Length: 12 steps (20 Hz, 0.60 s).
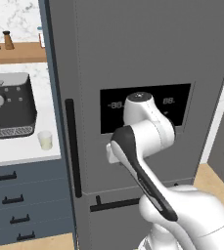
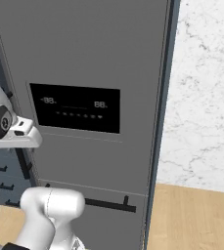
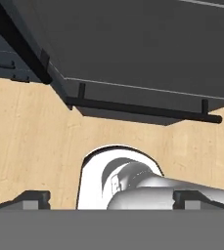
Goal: Grab a lemon wedge from the fridge and one ice cube from the ice bowl, and put them in the glass of lemonade.
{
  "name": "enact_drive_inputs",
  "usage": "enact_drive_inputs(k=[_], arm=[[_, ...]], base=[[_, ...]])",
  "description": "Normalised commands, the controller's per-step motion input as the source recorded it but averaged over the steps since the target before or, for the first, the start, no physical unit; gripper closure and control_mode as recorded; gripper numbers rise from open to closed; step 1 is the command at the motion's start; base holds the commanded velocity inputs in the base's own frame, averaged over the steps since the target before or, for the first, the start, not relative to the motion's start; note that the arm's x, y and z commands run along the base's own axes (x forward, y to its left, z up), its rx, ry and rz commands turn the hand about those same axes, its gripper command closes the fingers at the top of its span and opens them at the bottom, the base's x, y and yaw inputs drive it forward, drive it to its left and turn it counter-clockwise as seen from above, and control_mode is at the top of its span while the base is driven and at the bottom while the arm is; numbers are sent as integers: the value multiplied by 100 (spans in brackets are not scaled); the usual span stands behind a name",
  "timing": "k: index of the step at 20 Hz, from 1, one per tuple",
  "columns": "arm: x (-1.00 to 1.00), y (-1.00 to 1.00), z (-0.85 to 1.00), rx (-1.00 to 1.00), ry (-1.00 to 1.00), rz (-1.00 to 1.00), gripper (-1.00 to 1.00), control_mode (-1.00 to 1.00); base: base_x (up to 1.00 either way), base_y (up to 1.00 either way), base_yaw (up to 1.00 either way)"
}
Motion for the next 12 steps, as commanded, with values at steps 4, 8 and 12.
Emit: enact_drive_inputs(k=[4,8,12], arm=[[4,0,0,0,-8,3,-100,-100],[25,1,0,0,-5,15,-100,-100],[30,3,0,0,-7,30,-100,-100]], base=[[0,0,0],[0,0,0],[0,0,0]])
